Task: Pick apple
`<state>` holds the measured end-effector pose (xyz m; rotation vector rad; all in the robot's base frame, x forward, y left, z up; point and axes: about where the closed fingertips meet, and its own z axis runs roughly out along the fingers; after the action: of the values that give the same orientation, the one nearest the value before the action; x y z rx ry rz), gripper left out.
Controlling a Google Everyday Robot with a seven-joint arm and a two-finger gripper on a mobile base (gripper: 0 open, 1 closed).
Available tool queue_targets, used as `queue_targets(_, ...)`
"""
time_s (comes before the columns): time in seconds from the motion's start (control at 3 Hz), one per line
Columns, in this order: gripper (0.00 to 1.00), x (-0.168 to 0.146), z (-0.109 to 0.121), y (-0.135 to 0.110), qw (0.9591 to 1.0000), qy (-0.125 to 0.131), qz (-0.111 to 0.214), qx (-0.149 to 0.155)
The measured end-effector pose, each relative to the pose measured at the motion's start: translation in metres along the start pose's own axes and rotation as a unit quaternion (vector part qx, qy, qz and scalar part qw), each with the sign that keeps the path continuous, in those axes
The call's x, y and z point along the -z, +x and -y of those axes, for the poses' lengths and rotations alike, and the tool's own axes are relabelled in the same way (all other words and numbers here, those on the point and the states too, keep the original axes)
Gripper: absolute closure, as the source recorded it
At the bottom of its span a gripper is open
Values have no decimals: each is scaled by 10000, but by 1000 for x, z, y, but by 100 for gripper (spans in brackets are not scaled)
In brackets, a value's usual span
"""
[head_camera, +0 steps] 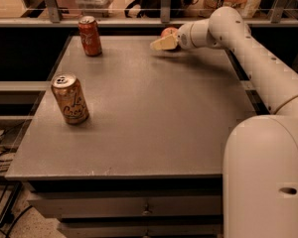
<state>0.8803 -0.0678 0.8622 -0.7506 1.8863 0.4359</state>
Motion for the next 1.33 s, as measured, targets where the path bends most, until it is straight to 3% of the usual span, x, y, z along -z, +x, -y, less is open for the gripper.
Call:
queue_targets(0.67,64,4,5,-8,9998,202,16,16)
queue_targets(1.0,88,21,6,-35,9993,240,101,281)
queue_targets(1.33,100,54,11,-74,9972,252,309,637)
